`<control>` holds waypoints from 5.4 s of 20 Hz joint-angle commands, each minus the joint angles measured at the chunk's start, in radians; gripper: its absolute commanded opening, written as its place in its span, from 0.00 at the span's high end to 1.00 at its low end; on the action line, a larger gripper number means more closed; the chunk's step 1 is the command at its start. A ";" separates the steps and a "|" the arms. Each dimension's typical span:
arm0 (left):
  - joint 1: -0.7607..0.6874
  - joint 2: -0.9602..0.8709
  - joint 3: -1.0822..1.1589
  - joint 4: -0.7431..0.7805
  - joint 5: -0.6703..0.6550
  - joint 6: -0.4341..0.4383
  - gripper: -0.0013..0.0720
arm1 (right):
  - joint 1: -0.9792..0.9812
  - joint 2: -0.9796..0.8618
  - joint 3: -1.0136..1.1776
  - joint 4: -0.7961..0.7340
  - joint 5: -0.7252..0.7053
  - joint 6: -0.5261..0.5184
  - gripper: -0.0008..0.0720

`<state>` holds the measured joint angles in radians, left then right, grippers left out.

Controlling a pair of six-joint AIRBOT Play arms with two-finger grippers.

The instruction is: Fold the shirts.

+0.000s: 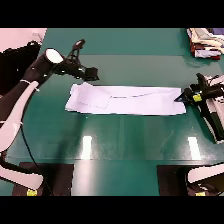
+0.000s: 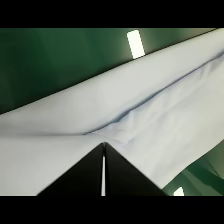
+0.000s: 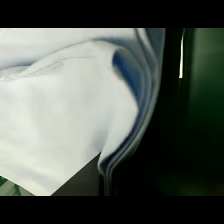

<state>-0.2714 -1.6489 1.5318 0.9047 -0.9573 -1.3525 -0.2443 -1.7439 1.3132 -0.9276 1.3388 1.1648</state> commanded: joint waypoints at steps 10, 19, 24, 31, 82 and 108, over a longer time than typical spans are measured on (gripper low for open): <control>-0.239 -0.233 0.042 -0.089 0.141 -0.039 0.95 | 0.158 0.187 0.323 0.229 0.136 0.067 0.97; -0.282 -0.270 0.058 -0.130 0.173 -0.035 0.95 | 0.467 0.204 0.574 0.230 0.078 0.137 0.97; -0.262 -0.264 0.066 -0.118 0.154 -0.034 0.95 | 0.568 0.185 0.577 0.229 0.051 0.121 0.97; 0.023 -0.151 0.220 0.021 -0.130 -0.020 0.95 | 0.759 0.076 0.578 0.230 -0.023 0.047 0.97; 0.125 0.145 0.221 0.076 -0.273 0.017 0.95 | 0.499 -0.164 0.681 0.155 -0.100 0.156 0.97; -0.051 0.145 0.221 0.077 -0.153 0.018 0.95 | -0.282 0.222 0.729 0.008 -0.056 -0.006 0.97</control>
<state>-0.3222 -1.5043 1.7531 0.9810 -1.1080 -1.3354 -0.4995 -1.5822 2.0655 -0.9066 1.2724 1.1889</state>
